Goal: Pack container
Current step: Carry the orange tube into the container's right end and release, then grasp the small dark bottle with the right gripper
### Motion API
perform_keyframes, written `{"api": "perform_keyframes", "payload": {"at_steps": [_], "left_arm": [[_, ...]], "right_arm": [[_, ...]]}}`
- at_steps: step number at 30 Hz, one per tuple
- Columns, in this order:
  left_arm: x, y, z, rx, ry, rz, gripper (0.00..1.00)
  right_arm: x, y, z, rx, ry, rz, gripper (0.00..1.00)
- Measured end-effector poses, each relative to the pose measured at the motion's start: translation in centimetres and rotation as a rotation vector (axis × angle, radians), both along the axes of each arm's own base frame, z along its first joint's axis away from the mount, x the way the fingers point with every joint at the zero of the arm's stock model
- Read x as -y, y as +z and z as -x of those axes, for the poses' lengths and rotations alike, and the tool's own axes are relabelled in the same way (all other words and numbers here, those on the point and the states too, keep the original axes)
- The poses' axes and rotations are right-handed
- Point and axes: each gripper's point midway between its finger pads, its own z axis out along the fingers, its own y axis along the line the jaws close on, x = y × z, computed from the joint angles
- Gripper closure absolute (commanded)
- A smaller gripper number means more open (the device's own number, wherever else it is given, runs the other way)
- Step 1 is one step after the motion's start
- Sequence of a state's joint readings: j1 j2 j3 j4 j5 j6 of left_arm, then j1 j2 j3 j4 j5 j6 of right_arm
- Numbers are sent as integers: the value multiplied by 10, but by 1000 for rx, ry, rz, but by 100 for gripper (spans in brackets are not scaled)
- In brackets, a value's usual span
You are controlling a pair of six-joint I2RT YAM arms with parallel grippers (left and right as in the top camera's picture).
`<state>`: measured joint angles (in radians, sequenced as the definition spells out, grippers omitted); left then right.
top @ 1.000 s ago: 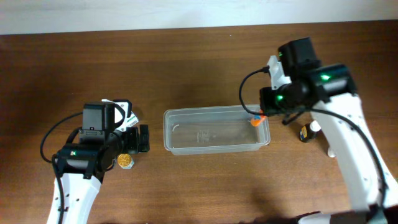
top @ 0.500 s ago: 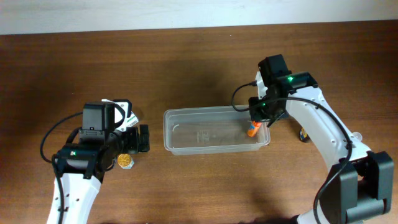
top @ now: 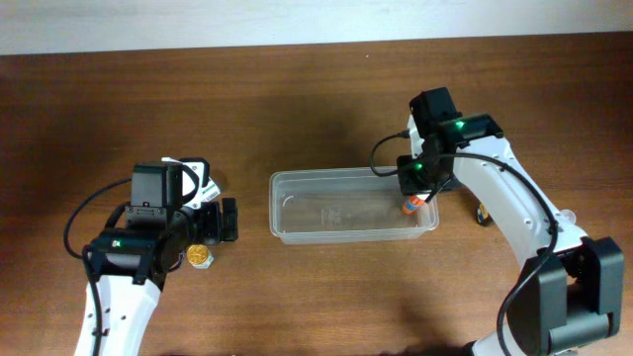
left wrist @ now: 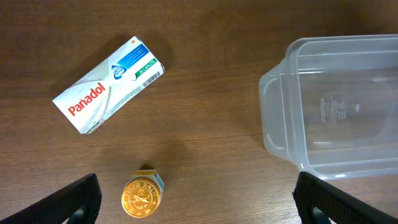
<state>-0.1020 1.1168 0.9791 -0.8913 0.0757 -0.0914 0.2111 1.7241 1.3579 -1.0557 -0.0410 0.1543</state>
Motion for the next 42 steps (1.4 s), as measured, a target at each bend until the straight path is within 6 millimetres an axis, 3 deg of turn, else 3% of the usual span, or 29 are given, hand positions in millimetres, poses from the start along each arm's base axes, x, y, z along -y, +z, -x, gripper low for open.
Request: {"api": "perform_keyframes", "payload": {"at_steps": [5,8,11,14,17,22,26,31,34,39,42], "left_arm": [[0,0,0,0,0,0,1],[0,0,0,0,0,0,1],[0,0,0,0,0,0,1],[0,0,0,0,0,0,1],[0,0,0,0,0,0,1],[0,0,0,0,0,0,1],[0,0,0,1,0,0,1],[0,0,0,1,0,0,1],[0,0,0,1,0,0,1],[0,0,0,1,0,0,1],[0,0,0,1,0,0,1]], "right_arm": [[1,27,0,14,-1,5,53],[3,66,-6,82,-7,6,48],[11,108,-11,172,-56,5,37],[33,142,-9,246,-150,-2,31],[72,151,2,236,-295,11,26],[127,129,20,146,-506,20,24],[150,84,34,52,-606,6,23],[154,22,47,-39,-639,-8,23],[153,-4,49,-62,-639,-9,23],[155,-21,40,-53,-638,-13,25],[156,-25,37,-50,-639,-13,38]]}}
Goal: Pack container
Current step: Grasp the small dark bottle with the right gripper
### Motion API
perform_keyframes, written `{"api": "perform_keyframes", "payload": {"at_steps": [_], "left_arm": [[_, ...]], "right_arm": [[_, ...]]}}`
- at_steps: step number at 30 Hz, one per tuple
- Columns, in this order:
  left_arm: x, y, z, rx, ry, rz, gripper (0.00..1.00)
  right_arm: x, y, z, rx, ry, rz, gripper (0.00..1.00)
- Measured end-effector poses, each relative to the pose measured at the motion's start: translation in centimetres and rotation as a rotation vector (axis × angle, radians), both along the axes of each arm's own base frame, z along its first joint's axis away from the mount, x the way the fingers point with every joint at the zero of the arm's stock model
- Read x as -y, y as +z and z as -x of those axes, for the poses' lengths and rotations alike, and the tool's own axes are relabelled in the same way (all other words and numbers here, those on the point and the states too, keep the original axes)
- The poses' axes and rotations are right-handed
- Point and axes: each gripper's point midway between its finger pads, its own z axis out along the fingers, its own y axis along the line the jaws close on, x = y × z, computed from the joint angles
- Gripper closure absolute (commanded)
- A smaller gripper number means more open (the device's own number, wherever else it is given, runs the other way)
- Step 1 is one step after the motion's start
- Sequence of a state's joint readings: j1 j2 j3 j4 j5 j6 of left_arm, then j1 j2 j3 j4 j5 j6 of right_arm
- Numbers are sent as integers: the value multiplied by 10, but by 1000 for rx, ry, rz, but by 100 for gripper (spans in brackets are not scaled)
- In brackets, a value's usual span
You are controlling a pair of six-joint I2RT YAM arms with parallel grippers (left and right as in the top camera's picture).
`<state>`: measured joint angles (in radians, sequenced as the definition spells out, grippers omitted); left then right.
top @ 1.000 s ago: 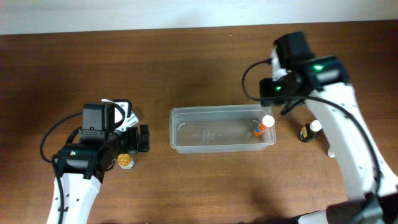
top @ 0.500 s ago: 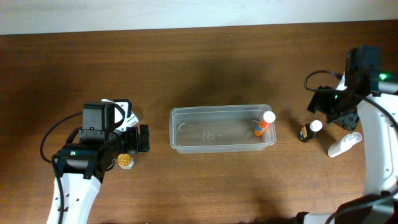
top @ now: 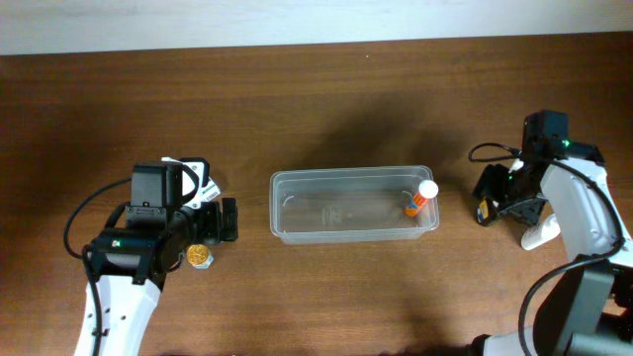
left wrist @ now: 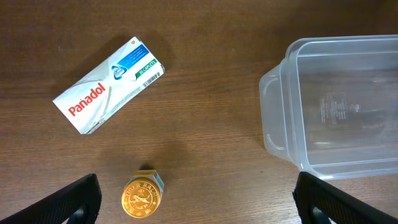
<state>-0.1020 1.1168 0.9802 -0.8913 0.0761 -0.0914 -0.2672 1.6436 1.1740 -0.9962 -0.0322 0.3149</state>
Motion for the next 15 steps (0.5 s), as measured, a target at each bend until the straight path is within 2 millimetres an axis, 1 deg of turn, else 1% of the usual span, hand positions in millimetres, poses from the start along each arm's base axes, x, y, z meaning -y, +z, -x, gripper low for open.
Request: {"api": "perform_keyframes", "payload": {"at_steps": [1,3,4,8,12,15], "left_arm": [[0,0,0,0,0,0,1],[0,0,0,0,0,0,1],[0,0,0,0,0,0,1],[0,0,0,0,0,0,1],[0,0,0,0,0,0,1],[0,0,0,0,0,0,1]], "right_arm": [[0,0,0,0,4,-1,43],[0,-1,0,0,6,-2,58],[-1,-1,-1,2,0,-6,63],[-2,-1,0,-1,1,-10,66],[-2,-1,0,-1,3,-11,74],[-2,-1,1,-4,2,-12,76]]}}
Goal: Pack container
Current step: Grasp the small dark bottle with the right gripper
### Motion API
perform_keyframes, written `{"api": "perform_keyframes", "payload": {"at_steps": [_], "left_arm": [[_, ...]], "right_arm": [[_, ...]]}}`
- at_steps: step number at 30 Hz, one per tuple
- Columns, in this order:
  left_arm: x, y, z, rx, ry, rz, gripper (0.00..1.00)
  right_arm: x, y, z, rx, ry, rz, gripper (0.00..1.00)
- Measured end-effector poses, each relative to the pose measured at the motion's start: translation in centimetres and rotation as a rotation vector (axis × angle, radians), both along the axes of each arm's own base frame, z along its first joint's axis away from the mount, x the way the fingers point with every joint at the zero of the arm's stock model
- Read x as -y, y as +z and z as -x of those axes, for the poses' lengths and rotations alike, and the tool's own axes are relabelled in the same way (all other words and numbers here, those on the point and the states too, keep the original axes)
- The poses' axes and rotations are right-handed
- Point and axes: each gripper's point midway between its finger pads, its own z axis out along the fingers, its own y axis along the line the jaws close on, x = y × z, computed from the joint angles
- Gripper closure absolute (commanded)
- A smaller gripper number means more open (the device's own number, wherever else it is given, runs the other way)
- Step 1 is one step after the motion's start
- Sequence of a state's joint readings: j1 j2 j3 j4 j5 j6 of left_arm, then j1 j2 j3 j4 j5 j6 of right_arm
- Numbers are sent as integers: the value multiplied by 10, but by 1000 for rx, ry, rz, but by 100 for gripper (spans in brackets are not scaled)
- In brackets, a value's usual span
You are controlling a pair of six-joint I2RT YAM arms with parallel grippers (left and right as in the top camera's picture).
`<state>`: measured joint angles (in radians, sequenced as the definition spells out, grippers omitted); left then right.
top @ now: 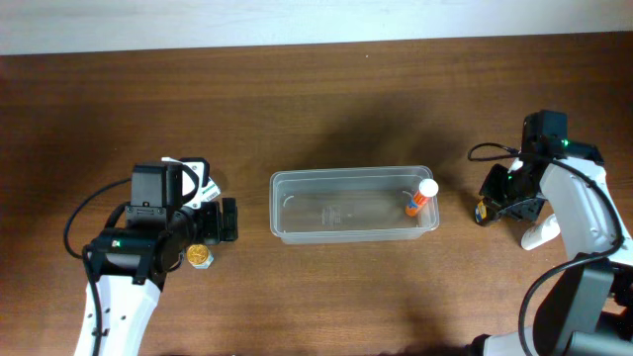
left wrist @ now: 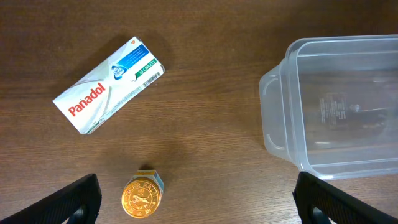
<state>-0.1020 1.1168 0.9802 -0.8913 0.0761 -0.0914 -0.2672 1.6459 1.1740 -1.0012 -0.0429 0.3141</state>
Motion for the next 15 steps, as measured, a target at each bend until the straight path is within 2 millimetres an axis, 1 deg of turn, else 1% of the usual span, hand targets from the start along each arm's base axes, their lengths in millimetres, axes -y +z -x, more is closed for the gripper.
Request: {"api": "perform_keyframes", "payload": {"at_steps": [3,5,8,11,13,15], "left_arm": [[0,0,0,0,0,0,1],[0,0,0,0,0,0,0],[0,0,0,0,0,0,1],[0,0,0,0,0,0,1],[0,0,0,0,0,0,1],[0,0,0,0,0,0,1]], "right_arm": [[-1,0,4,-16,0,-4,77],[-3,1,11,-45,0,-12,77],[-6,9,21,-90,4,-24,77],[-9,28,25,-97,32,-25,77],[-14,49,28,-86,67,-20,77],[-24,71,31,-59,117,-10,77]]}}
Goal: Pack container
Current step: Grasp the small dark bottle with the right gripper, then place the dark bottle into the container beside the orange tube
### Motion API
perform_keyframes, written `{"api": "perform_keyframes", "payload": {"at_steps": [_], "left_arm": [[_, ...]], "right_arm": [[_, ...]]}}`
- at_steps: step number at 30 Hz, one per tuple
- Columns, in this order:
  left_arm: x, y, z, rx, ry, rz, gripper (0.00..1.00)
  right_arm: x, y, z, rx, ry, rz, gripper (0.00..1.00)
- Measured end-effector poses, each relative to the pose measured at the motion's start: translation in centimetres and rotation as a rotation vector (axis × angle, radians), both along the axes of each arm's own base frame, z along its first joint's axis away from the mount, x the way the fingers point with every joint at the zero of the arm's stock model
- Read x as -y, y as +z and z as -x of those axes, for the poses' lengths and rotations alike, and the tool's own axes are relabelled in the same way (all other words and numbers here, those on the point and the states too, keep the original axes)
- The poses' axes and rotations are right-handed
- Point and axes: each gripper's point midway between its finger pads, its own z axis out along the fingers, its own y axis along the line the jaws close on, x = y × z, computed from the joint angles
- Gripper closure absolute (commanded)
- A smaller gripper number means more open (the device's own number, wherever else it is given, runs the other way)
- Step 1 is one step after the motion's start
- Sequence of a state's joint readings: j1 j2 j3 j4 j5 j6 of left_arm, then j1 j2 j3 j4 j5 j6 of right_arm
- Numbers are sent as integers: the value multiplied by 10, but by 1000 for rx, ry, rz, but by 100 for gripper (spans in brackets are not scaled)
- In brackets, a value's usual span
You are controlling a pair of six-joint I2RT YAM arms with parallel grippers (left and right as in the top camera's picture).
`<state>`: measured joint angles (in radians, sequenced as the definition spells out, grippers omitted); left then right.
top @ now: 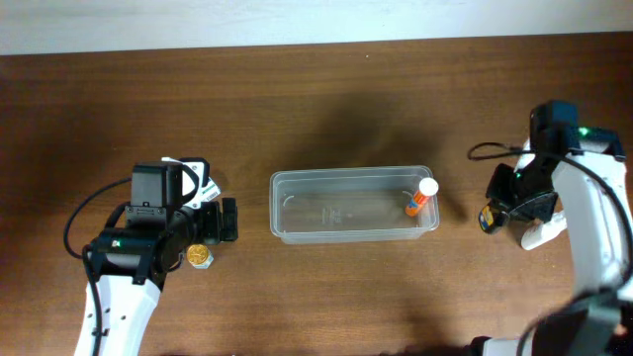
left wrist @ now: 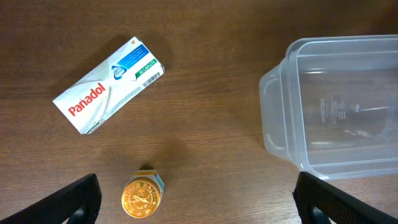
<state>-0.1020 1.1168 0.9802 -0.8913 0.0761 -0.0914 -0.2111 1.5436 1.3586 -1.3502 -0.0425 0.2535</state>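
Observation:
A clear plastic container (top: pixel 351 174) lies at the table's middle, and its left end (left wrist: pixel 280 118) shows in the left wrist view. An orange tube with a white cap (top: pixel 419 198) leans in its right end. My left gripper (left wrist: pixel 196 202) hangs open left of the container. Below it are a white Panadol box (left wrist: pixel 109 93) and a gold-lidded balm jar (left wrist: pixel 142 197). My right gripper (top: pixel 497 201) is to the right of the container. It sits at a small dark blue and yellow item (top: pixel 488 219). How its jaws stand is hidden.
The Panadol box (top: pixel 203 178) and the jar (top: pixel 201 256) are partly covered by the left arm from above. A black cable (top: pixel 485 150) loops near the right arm. The table's far edge meets a white wall.
The right arm has shifted slightly right and toward the front. The small dark item now lies a little nearer the front edge. The left arm, box, jar and container are unchanged.
My right gripper was over the container's right end with the orange tube at its tips. Then the tube lay in the container and the gripper was at the small dark item to the right. It has stayed by that item. The left gripper has hung open throughout.

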Motion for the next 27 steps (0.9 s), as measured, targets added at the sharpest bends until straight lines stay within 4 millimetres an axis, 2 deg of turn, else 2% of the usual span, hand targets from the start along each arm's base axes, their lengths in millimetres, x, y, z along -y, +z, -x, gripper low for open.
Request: {"api": "perform_keyframes", "payload": {"at_steps": [5,8,11,17,21,24,27], "left_arm": [[0,0,0,0,0,0,1],[0,0,0,0,0,0,1],[0,0,0,0,0,0,1],[0,0,0,0,0,0,1],[0,0,0,0,0,0,1],[0,0,0,0,0,0,1],[0,0,0,0,0,0,1]], "right_arm": [[-37,43,14,105,150,15,77],[-60,59,23,163,236,14,77],[-80,67,27,197,300,8,76],[-109,66,21,224,389,-7,76],[-129,57,10,225,445,-14,76],[-137,48,1,211,461,-10,76],[-137,33,-5,160,451,8,76]]}}
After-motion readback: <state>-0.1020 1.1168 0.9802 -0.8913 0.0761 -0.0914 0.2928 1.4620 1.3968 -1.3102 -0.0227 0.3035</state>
